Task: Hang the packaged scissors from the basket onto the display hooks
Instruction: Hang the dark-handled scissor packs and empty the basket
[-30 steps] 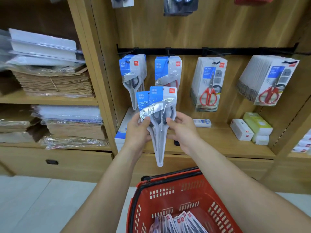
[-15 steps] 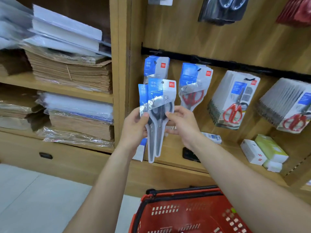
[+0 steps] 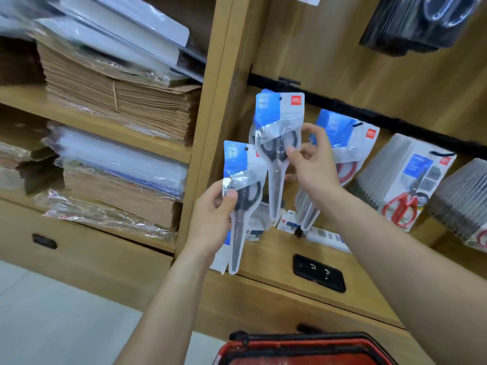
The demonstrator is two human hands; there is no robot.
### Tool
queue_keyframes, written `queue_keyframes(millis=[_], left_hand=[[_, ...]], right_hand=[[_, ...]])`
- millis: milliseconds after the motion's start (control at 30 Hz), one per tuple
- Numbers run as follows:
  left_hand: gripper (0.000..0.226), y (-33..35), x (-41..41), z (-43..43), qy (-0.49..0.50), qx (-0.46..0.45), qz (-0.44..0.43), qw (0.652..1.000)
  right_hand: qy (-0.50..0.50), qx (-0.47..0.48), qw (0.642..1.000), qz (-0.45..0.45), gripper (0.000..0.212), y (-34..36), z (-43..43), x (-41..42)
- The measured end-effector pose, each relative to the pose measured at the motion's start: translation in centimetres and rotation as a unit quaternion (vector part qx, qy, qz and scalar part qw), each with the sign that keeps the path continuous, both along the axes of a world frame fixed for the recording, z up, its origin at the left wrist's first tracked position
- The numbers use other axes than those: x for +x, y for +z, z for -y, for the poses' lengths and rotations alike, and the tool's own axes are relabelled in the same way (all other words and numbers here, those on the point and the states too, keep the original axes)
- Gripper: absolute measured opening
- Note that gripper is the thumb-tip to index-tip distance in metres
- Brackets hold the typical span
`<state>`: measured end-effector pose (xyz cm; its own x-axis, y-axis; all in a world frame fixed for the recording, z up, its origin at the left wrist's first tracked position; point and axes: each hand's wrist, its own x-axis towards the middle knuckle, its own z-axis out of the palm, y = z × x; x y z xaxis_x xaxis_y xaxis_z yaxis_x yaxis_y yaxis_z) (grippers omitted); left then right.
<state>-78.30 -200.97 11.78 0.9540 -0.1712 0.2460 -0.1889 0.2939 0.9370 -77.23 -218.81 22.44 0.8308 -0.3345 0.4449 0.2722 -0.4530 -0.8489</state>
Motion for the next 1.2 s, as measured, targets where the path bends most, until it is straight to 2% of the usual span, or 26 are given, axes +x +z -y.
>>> queue_keyframes(millis=[200, 333, 800, 933, 1033, 1100, 1167, 1200], left_hand=[[0.028, 0.3, -0.1, -0.3, 0.008, -0.011, -0.016, 1.000], [0.027, 0.5, -0.5, 0.1, 0.000, -0.017, -0.022, 1.000], [0.027, 0.5, -0.2, -0.5, 0.023, -0.029, -0.041, 0.998], [0.027, 0.4, -0.3, -0.2, 0.032, -0.031, -0.032, 0.998], [0.025, 0.3, -0.5, 0.1, 0.041, -0.037, -0.035, 0.998], [0.024, 0.3, -0.4, 0.2, 0.044, -0.035, -0.034, 0.998], [0.024, 0.3, -0.2, 0.3, 0.041, -0.044, -0.032, 0.998], [0.025, 0.4, -0.2, 0.4, 0.037, -0.045, -0.032, 0.998]], right_hand=[[-0.034, -0.104, 0.994, 0.014, 0.066, 0.5, 0.8, 1.8], [-0.034, -0.137, 0.990, -0.014, 0.074, 0.5, 0.9, 2.0], [-0.050, -0.137, 0.989, -0.038, 0.075, 0.3, 1.2, 2.9], [-0.077, -0.151, 0.983, -0.068, 0.066, 0.9, 1.0, 4.3], [-0.151, -0.227, 0.962, -0.025, 0.051, 0.3, -0.6, 3.4], [-0.074, -0.173, 0.982, 0.010, 0.035, -0.9, -2.2, 1.4], [0.056, -0.061, 0.996, -0.033, 0.028, -1.9, -4.1, -0.4], [0.090, -0.017, 0.995, -0.046, 0.028, -2.3, -4.5, -0.7]])
